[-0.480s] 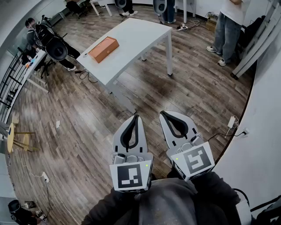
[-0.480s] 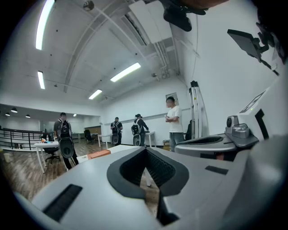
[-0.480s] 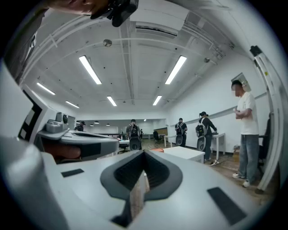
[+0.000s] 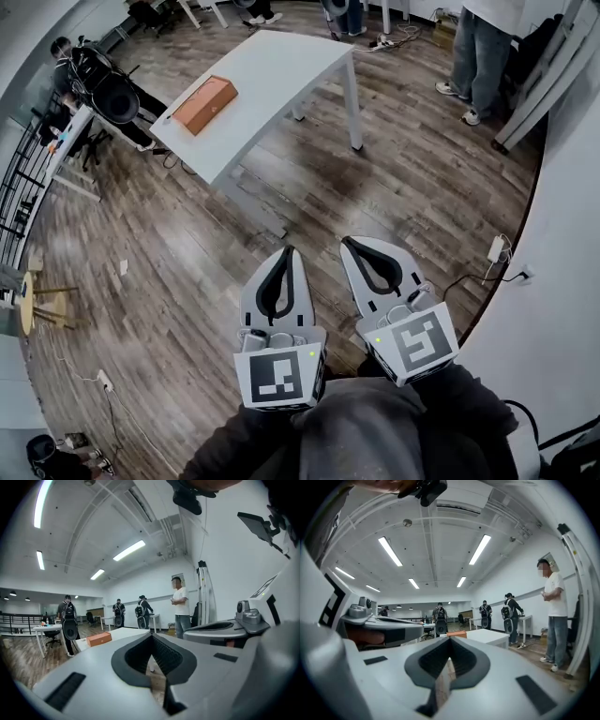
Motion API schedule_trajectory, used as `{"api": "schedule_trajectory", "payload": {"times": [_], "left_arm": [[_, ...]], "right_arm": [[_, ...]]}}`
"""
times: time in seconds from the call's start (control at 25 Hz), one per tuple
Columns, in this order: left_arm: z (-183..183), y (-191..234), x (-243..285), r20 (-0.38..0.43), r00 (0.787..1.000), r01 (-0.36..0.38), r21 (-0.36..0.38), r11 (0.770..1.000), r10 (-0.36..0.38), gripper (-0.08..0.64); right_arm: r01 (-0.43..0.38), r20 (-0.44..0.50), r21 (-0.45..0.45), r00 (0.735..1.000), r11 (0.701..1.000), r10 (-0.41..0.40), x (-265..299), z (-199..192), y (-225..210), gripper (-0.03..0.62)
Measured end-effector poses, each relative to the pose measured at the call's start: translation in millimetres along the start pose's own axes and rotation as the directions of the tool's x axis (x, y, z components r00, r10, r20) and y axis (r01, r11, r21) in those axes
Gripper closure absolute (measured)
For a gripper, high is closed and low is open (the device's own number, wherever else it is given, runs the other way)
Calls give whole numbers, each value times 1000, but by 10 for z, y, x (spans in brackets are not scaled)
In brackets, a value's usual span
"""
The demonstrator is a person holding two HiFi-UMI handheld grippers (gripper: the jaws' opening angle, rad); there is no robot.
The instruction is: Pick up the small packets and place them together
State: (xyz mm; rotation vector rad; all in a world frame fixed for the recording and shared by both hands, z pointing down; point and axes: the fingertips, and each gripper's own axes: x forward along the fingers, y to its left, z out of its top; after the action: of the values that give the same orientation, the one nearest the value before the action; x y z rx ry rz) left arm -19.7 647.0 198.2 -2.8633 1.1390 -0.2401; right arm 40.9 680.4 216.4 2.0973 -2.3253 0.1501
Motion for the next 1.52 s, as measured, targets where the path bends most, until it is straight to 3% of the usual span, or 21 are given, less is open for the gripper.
{"api": "schedule_trajectory", "payload": {"times": [0.32, 0.6, 1.04, 1.52], "left_arm": [[-174, 180, 216, -30, 999, -22, -46, 999, 21, 565], [-375, 894, 600, -50, 998, -39, -77, 996, 35, 565], [-620, 1858, 1301, -55, 998, -5, -112, 994, -1, 565], [-468, 2368, 1626, -29, 1000, -16, -147, 989, 12, 565]], "right_arm": [[-46, -20, 22, 999, 999, 46, 317, -104, -56, 588], [-79, -56, 36, 995, 996, 81, 1140, -214, 110, 588], [-53, -90, 29, 994, 998, 55, 2330, -364, 191, 588], [-87, -85, -20, 993, 996, 85, 3014, -72, 266, 588]]}}
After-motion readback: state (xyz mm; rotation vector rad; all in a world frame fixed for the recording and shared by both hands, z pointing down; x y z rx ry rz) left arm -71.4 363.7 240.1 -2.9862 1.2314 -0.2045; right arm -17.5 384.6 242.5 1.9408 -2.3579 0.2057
